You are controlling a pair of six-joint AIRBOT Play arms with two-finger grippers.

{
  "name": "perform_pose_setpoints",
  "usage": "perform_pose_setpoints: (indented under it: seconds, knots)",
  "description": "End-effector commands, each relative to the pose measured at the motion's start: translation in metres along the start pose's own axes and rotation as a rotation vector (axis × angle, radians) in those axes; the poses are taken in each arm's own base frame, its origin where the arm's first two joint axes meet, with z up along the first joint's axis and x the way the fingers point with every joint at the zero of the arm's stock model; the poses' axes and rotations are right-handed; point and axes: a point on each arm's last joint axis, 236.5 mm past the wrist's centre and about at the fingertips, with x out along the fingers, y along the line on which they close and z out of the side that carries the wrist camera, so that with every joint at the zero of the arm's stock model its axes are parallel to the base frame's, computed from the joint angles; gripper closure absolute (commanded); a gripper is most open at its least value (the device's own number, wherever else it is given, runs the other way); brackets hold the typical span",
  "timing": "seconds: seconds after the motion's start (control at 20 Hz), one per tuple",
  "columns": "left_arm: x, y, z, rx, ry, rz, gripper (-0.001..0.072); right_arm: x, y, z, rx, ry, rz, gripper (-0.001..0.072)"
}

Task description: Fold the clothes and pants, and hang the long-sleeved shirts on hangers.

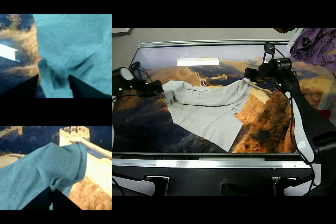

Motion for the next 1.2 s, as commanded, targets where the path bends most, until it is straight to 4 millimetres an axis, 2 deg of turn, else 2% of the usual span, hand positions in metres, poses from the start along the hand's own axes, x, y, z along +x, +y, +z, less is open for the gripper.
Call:
perform_pose_setpoints:
  seconds: [0.0, 0.05, 0.1, 0.2, 0.3, 0.45, 0.55, 0.6, 0.75, 0.95, 1.15]
  knots:
    - [-0.058, 0.015, -0.006, -0.070, 0.016, -0.178, 0.0160, -0.005, -0.002, -0.014, -0.031, 0.062, -0.010, 0.0681]
    - [-0.079, 0.024, -0.006, -0.116, -0.022, -0.228, 0.0072, -0.011, -0.001, -0.013, -0.049, 0.059, -0.008, 0.0681]
    - [-0.092, 0.033, -0.014, -0.179, -0.046, -0.261, 0.0042, -0.017, 0.000, -0.010, -0.065, 0.051, -0.005, 0.0681]
    - [-0.102, 0.036, -0.051, -0.309, -0.048, -0.351, 0.0043, -0.029, 0.003, -0.005, -0.087, 0.032, -0.001, 0.0681]
    - [-0.090, 0.022, -0.107, -0.417, 0.001, -0.423, 0.0046, -0.036, 0.003, -0.002, -0.092, 0.022, -0.004, 0.0681]
    - [-0.058, -0.019, -0.203, -0.526, 0.153, -0.507, 0.0046, -0.039, 0.001, -0.007, -0.094, 0.040, -0.012, 0.0680]
    - [-0.039, -0.041, -0.247, -0.554, 0.205, -0.528, 0.0048, -0.039, 0.000, -0.010, -0.094, 0.053, -0.016, 0.0680]
    - [-0.030, -0.051, -0.262, -0.569, 0.225, -0.531, 0.0055, -0.039, -0.001, -0.011, -0.094, 0.059, -0.018, 0.0680]
    - [-0.013, -0.084, -0.289, -0.530, 0.248, -0.528, 0.0054, -0.039, -0.002, -0.015, -0.092, 0.076, -0.023, 0.0680]
    - [0.012, -0.112, -0.303, -0.541, 0.229, -0.471, 0.0054, -0.040, -0.005, -0.021, -0.092, 0.104, -0.033, 0.0680]
    - [0.033, -0.139, -0.322, -0.507, 0.289, -0.440, 0.0055, -0.041, -0.006, -0.023, -0.092, 0.113, -0.036, 0.0680]
